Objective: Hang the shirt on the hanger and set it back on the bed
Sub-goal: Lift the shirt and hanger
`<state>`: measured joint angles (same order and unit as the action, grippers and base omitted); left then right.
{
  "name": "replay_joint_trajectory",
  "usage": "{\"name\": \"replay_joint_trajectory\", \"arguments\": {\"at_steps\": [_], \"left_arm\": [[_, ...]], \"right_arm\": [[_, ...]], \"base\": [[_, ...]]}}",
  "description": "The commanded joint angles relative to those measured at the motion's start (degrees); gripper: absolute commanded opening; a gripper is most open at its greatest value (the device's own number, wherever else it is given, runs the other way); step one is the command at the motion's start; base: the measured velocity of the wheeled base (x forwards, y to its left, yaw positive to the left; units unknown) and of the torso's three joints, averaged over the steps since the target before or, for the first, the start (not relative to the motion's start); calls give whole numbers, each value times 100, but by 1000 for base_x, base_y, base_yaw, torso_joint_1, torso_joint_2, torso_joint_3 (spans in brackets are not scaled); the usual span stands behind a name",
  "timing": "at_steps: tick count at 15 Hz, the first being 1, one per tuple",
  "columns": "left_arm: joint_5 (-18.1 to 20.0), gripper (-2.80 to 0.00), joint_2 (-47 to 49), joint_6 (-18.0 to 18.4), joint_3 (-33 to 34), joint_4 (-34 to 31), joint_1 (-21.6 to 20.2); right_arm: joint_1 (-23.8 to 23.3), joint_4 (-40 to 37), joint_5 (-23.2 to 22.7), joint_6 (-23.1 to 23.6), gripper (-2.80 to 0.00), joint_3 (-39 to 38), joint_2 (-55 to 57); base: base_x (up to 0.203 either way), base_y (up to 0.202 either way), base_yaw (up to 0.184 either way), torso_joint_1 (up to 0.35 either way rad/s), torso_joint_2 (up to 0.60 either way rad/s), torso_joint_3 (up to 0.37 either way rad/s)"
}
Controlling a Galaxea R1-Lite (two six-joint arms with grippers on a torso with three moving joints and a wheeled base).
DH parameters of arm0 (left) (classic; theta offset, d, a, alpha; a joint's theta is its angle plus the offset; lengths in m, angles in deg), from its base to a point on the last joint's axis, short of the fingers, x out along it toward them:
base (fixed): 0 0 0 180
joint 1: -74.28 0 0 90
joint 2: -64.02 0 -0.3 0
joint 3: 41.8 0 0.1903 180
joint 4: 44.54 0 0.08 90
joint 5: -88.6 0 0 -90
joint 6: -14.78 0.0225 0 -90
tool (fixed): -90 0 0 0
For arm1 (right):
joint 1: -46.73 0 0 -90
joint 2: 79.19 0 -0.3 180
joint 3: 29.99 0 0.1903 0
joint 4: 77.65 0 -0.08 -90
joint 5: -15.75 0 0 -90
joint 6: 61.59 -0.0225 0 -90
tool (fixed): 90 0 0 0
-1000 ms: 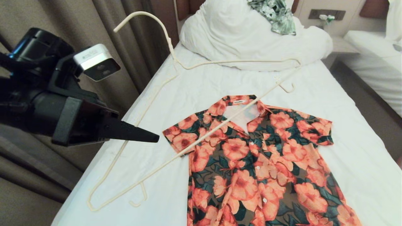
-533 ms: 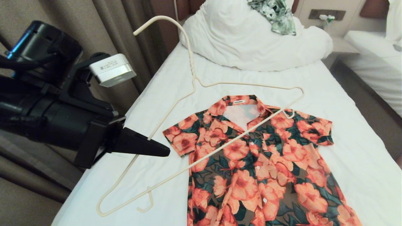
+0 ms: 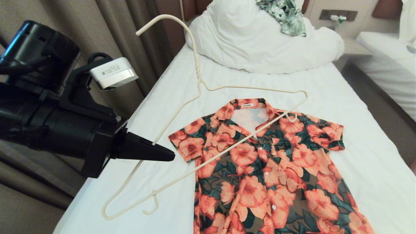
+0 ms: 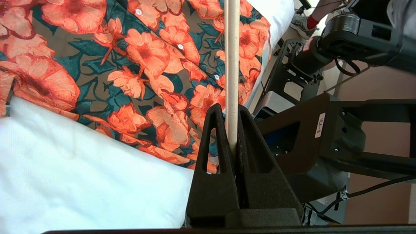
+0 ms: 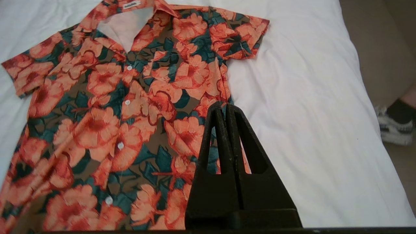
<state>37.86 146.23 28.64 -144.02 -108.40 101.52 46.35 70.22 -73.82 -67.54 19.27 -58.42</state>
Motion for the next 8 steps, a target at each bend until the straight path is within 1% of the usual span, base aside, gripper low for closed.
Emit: {"name": "replay_joint_trajectory", "arguments": {"at_steps": [1, 3, 5, 6, 8], "left_arm": [[25, -280, -3, 8, 2, -21, 1], [23, -280, -3, 10, -6, -13, 1], [11, -280, 21, 11, -15, -11, -29], [-56, -280, 72, 9, -24, -4, -117], [-108, -280, 124, 18, -66, 0, -423]], "right_arm": [[-61, -28, 11, -140, -280, 671, 1605], [-166, -35, 13, -275, -280, 1191, 2617], [-219, -80, 1, -538, -280, 1751, 3509], [-234, -145, -2, -658, -280, 2057, 3942], [-249, -320, -21, -804, -280, 2630, 4633]], "base": [[0, 0, 0, 0, 0, 0], [0, 0, 0, 0, 0, 0], [0, 0, 0, 0, 0, 0], [0, 0, 0, 0, 0, 0], [0, 0, 0, 0, 0, 0]]}}
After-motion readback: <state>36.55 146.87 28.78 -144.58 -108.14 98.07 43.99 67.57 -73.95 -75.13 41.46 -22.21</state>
